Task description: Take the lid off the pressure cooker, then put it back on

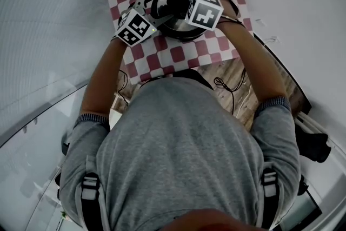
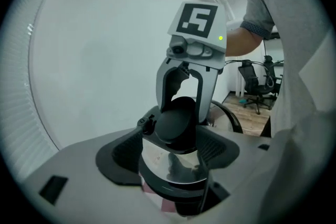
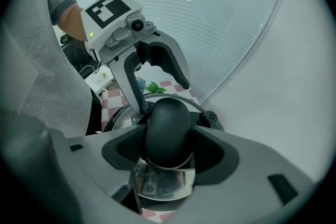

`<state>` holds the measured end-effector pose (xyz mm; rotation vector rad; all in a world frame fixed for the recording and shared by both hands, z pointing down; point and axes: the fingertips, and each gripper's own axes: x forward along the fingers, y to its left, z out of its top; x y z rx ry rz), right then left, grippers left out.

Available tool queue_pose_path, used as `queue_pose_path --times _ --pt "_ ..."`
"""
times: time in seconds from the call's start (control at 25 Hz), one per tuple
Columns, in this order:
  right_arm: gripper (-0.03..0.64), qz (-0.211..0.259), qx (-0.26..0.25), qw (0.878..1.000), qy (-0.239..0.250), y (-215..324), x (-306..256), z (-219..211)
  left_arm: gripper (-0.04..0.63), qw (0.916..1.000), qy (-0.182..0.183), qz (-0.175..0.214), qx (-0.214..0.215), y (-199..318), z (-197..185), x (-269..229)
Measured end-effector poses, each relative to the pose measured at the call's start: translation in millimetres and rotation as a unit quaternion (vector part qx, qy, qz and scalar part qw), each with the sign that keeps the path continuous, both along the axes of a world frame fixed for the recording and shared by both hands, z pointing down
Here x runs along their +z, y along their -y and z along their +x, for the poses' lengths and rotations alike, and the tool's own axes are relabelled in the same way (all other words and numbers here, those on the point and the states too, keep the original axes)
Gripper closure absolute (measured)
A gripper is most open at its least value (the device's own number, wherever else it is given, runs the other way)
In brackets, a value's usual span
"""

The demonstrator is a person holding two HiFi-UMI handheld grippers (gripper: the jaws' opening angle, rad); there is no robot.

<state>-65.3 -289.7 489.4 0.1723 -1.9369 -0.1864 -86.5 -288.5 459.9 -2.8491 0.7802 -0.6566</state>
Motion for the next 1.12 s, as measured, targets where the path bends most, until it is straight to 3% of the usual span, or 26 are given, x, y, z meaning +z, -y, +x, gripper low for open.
queue_pose_path --times 0.16,0.36,0.76,1.12 --pt "0.331 -0.001 -0.006 1.0 -0.003 -0.6 0.0 -0.4 0.259 0.9968 0.061 -0.003 0.051 3.9 10.4 5.2" --pt "0.331 0.011 -0.011 1.0 -0.012 3.3 5.7 2.5 0.259 0.9839 0.136 -0.011 0.116 1.3 25.0 18.2" --pt "0.331 0.001 -0.024 0.999 -0.022 -4.5 4.3 3.1 0.286 0.9593 0.2 -0.053 0.192 -2.2 37.2 28.7" --pt "0.331 0.004 -0.014 1.0 -0.011 -2.5 2.5 2.3 0.312 0.9449 0.252 -0.035 0.206 -1.2 35.2 26.1"
